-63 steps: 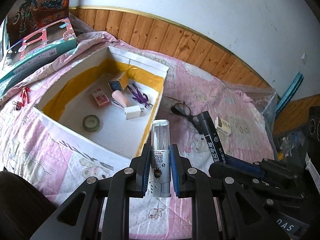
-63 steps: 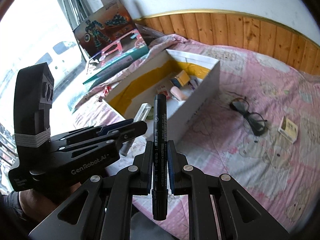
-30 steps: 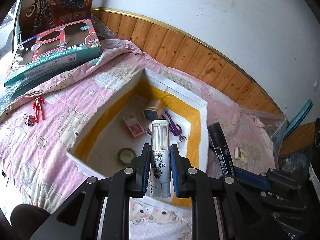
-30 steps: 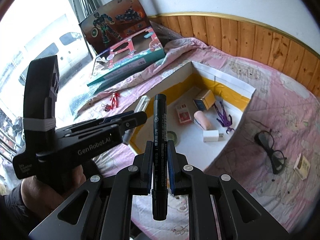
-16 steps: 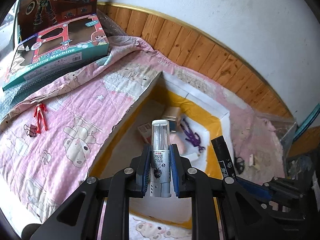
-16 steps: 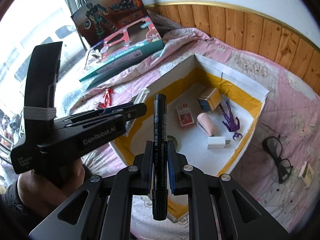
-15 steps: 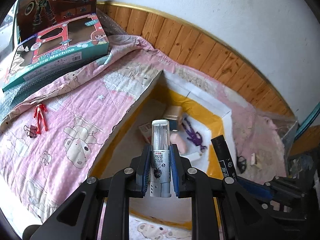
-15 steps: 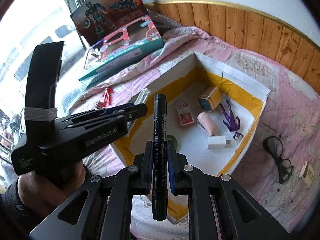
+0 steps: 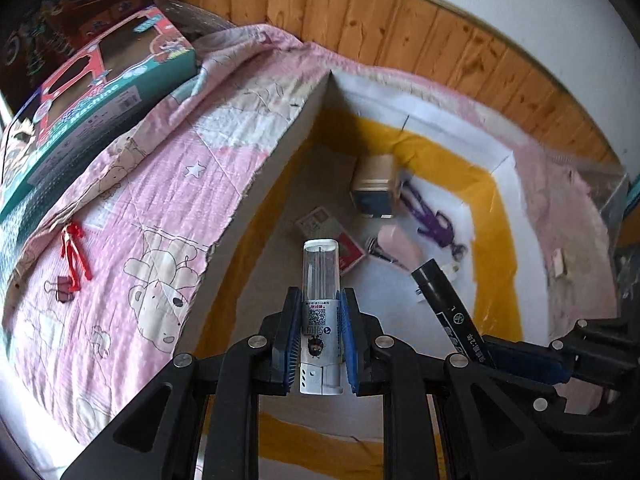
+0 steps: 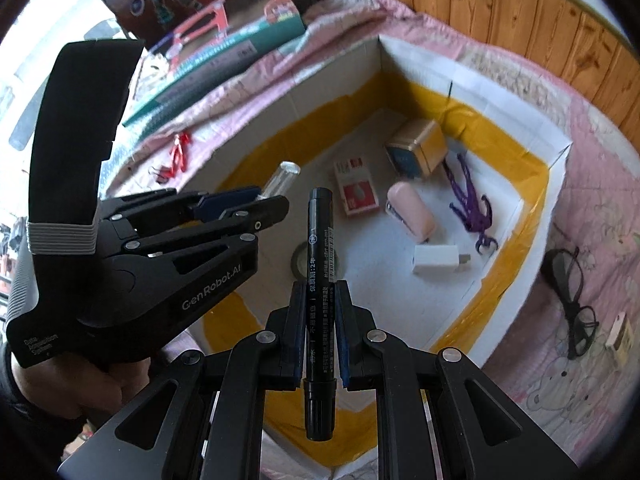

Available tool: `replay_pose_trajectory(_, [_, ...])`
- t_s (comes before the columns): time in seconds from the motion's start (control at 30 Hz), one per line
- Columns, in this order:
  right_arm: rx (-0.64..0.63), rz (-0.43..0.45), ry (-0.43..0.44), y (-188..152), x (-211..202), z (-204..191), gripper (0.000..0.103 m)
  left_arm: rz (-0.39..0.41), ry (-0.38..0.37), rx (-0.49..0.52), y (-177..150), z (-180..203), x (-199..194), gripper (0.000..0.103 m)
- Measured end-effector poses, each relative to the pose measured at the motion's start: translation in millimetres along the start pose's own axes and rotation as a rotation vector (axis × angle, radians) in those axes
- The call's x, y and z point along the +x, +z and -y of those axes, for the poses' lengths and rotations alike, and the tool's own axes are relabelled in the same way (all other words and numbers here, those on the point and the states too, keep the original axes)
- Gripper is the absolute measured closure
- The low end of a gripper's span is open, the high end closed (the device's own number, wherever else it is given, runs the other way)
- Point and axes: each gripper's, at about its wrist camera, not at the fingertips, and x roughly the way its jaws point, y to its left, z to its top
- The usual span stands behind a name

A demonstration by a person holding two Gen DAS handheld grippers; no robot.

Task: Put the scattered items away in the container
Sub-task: 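Lower the marker and white tube over the box interior with both grippers, then open both grippers to drop the marker and white tube into the box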

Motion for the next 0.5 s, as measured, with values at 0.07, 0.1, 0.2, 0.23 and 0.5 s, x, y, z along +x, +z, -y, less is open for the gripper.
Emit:
replay_pose_trajectory(0.07, [0.001, -0.021, -0.005, 2, 5, 0, 0.089, -0.024, 0.01, 0.009, 1, -1, 7, 0.083])
replay_pose_trajectory(0.1, [0.0, -0.03, -0.009, 3, 9, -1, 0.089, -0.033, 0.02, 0.012, 1, -1, 10, 0.083])
replay_pose_trajectory(0.2, [-0.003, -0.049, -0.02, 6, 16, -4, 0.089, -0.055, 0.031, 0.016, 3, -2, 19, 0.083])
replay_pose_trajectory(0.23, [-0.002, -0.055, -0.018, 6, 18, -6, 0.089, -0.065, 0.029, 0.012, 4, -3, 22, 0.083])
replay_pose_trajectory(0.5, [0.009, -0.042, 0.002, 4, 14, -10, 0.063, -0.082, -0.041, -0.032, 5, -11, 14, 0.072])
